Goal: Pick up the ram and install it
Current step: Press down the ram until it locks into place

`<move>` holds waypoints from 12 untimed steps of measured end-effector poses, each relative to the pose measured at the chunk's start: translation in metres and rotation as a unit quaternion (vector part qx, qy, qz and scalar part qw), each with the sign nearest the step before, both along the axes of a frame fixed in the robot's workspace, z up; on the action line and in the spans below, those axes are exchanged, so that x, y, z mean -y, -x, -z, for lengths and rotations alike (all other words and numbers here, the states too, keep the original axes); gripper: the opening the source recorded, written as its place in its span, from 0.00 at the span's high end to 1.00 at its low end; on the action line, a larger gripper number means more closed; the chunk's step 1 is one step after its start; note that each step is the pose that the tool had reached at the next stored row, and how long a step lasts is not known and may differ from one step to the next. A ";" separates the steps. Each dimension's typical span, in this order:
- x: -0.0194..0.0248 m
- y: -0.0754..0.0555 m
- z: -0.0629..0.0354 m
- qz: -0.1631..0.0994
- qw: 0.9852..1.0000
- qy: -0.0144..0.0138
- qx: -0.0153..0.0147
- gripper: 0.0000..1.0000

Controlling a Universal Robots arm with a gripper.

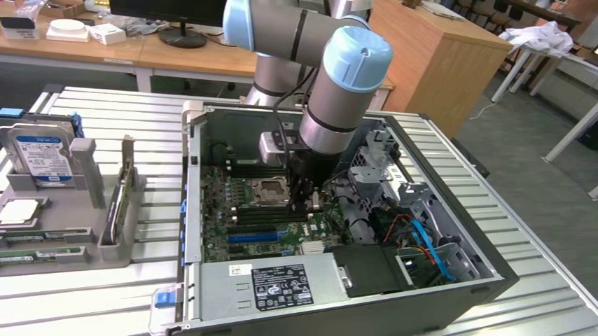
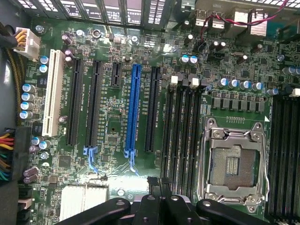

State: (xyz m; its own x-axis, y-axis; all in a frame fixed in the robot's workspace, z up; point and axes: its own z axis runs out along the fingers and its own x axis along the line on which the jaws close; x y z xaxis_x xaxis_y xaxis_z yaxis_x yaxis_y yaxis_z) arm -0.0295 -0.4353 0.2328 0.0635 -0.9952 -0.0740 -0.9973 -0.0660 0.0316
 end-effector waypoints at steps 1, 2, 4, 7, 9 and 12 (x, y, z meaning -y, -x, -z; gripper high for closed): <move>0.0000 0.000 0.0000 0.000 1.000 0.000 0.000 0.90; 0.0000 0.000 0.0000 0.000 1.000 0.000 0.000 0.90; 0.0000 0.000 0.0000 0.000 1.000 0.000 0.000 0.90; 0.0000 0.000 0.0000 0.000 1.000 0.000 0.000 0.90; 0.0000 0.000 -0.0012 0.000 1.000 0.000 0.000 0.90; 0.0000 0.000 -0.0130 0.000 1.000 0.000 0.000 0.90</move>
